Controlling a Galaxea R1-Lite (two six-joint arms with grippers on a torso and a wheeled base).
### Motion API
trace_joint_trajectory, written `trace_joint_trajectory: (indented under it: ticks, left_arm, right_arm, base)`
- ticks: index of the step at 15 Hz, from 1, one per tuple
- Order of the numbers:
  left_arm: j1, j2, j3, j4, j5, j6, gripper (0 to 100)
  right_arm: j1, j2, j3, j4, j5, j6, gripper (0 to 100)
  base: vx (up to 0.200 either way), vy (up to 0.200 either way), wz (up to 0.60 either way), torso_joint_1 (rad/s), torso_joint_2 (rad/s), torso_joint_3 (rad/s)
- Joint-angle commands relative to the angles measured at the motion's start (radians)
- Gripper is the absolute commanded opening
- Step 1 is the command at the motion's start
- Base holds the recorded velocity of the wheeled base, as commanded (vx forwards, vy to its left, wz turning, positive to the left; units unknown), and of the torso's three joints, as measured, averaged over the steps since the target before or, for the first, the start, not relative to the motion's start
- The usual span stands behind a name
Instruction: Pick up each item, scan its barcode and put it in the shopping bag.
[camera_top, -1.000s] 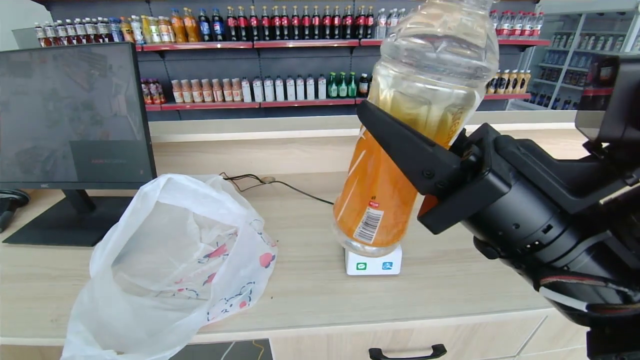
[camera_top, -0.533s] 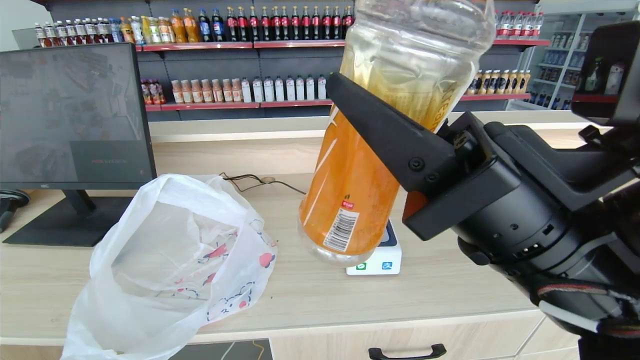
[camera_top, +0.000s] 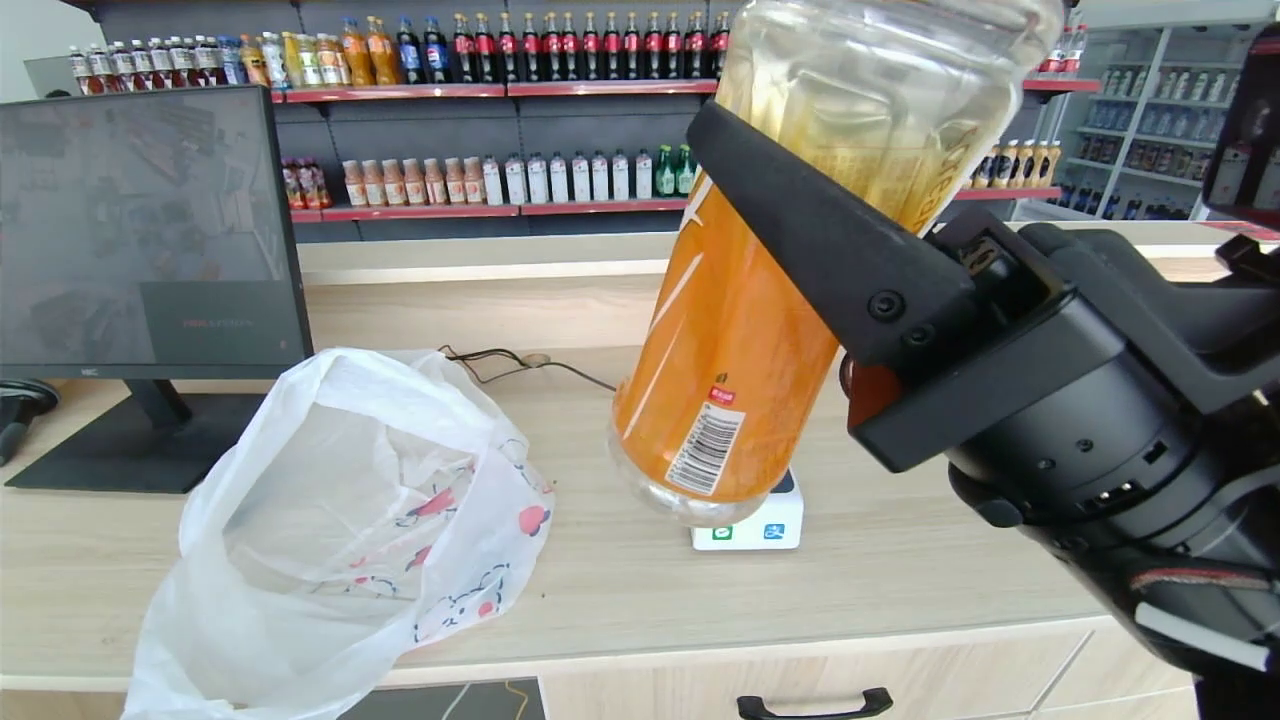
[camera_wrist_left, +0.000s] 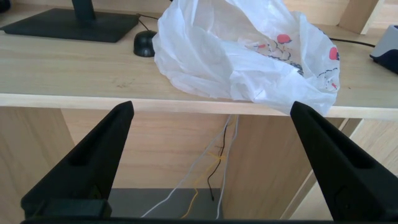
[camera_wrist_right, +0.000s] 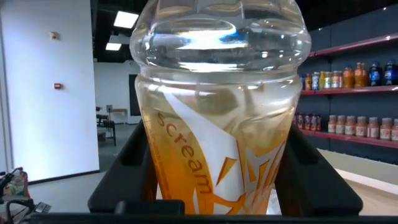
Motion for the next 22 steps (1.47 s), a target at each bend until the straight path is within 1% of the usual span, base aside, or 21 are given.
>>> trace_joint_trajectory:
  ticks: [1,11,14,17,20,21,22]
  left_arm:
    - [0.000,0.000,0.000,0.000,0.000,0.000,100]
    - [0.000,0.000,0.000,0.000,0.000,0.000,100]
    - [0.000,0.000,0.000,0.000,0.000,0.000,100]
    - [0.000,0.000,0.000,0.000,0.000,0.000,100]
    - [0.000,0.000,0.000,0.000,0.000,0.000,100]
    - [0.000,0.000,0.000,0.000,0.000,0.000,100]
    - [0.000,0.000,0.000,0.000,0.000,0.000,100]
  right_arm:
    - [0.001,0.001,-0.001,-0.001,0.000,0.000,0]
    - [-0.002,0.062,-0.004,-0.001,-0.001,-0.006,0]
    - [-0.106,0.093,0.010,-0.001,-0.046,-0.049,0]
    - [-0.196,0.100,0.054,-0.001,-0.047,-0.055,0]
    - [-0.338,0.128,0.085,-0.001,-0.050,-0.086,0]
    - [-0.385,0.133,0.090,-0.001,-0.050,-0.117,0]
    - [-0.413,0.131,0.107,0.001,-0.050,-0.152,0]
  base:
    - [0.000,0.000,0.00,0.000,0.00,0.000]
    - [0.000,0.000,0.00,0.000,0.00,0.000]
    - [0.000,0.000,0.00,0.000,0.00,0.000]
    - [0.000,0.000,0.00,0.000,0.00,0.000]
    - [0.000,0.000,0.00,0.000,0.00,0.000]
    - [0.000,0.000,0.00,0.000,0.00,0.000]
    - [0.000,0.000,0.00,0.000,0.00,0.000]
